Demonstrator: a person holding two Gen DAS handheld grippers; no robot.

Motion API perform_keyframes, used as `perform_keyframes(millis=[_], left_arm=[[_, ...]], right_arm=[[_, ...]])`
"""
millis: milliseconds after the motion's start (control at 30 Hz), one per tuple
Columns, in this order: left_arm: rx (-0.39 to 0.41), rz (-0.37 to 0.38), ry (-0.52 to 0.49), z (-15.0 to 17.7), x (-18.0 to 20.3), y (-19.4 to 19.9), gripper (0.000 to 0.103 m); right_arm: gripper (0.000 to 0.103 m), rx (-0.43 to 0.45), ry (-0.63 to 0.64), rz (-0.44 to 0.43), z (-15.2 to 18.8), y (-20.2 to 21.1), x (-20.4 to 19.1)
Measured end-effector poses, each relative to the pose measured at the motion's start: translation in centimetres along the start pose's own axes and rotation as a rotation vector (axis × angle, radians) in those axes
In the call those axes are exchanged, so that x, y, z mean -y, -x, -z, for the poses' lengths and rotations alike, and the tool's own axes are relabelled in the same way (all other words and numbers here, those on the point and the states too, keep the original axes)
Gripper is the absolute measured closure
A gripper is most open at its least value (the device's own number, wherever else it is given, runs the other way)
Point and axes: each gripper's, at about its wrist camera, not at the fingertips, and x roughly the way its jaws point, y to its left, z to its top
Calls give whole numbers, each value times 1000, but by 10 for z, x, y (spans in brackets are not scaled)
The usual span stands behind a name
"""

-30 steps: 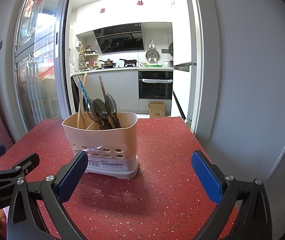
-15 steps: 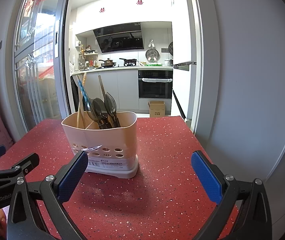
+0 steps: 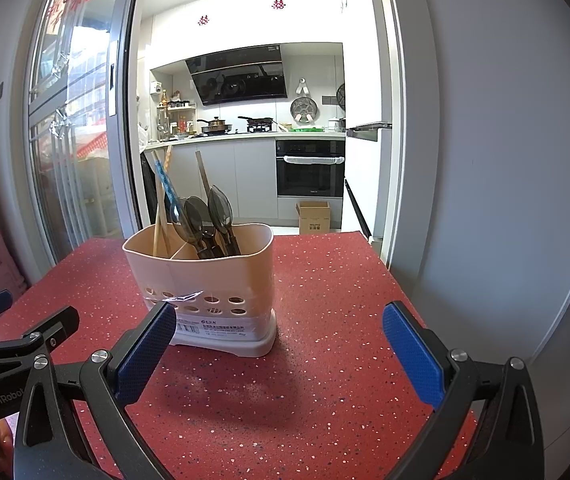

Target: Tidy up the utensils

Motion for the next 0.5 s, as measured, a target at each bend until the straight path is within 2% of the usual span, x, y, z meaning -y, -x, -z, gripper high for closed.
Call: perform_keyframes(millis=[500], left_arm=[[-6,-3,-7,1,-1,0,0]], right_arm=[[0,-3,1,1,-3,2,0]])
